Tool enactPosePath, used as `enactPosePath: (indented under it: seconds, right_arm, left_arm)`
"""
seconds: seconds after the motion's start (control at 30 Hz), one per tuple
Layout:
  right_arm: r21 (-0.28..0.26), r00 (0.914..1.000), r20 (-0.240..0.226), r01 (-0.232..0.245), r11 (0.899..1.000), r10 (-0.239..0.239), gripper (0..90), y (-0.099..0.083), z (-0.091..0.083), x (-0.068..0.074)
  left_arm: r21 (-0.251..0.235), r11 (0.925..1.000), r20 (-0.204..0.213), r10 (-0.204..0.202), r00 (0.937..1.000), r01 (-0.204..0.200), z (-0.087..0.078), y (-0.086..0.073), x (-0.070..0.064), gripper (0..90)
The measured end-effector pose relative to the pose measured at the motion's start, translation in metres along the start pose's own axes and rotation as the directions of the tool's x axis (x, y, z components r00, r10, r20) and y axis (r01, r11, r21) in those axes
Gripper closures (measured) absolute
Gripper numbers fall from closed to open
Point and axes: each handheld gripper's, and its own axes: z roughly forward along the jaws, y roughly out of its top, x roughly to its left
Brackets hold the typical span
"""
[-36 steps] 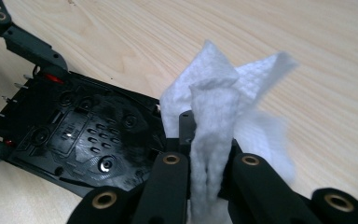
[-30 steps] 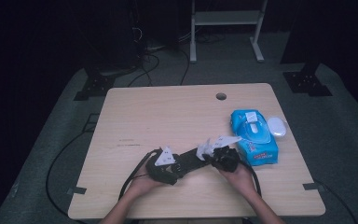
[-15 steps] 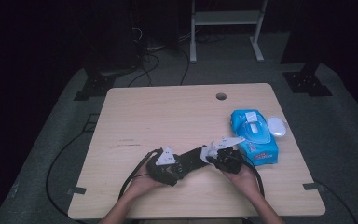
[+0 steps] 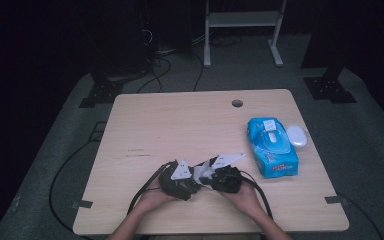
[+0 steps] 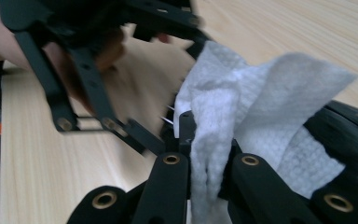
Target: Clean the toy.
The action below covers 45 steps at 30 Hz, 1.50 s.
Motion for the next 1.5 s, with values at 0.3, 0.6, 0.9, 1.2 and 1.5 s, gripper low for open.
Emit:
enactPosePath:
  seconds: [0.3, 0.6, 0.9, 1.2, 1.5]
  right_arm:
    - [0.001, 0.9967, 0.082, 0.005, 1.000, -0.005, 86.4, 0.005, 0.001, 0.001]
    - [0.007, 0.9749, 0.220, -0.037, 0.999, 0.034, 86.2, -0.004, -0.016, -0.031]
    - [0.051, 0.9792, 0.203, -0.002, 0.999, -0.008, 63.1, -0.003, -0.024, -0.032]
    - [0.037, 0.9665, 0.244, 0.072, 0.997, -0.079, 48.9, 0.008, -0.051, -0.025]
    - [0.110, 0.9794, 0.185, 0.062, 0.992, -0.082, 56.2, 0.003, -0.057, -0.038]
  left_arm:
    - [0.005, 1.0000, 0.004, 0.002, 1.0000, -0.002, -0.001, 0.000, 0.001, 24.4]
    - [-0.001, 0.9999, 0.017, -0.013, 0.9998, 0.013, -0.003, -0.001, 0.004, 24.3]
    - [0.001, 1.0000, 0.023, 0.003, 0.9997, -0.003, -0.002, -0.001, 0.003, 24.3]
    - [0.001, 1.0000, 0.020, 0.003, 0.9998, -0.003, -0.002, 0.000, 0.003, 24.3]
    - [-0.002, 1.0000, 0.016, 0.000, 0.9999, 0.000, -0.001, -0.001, 0.003, 24.3]
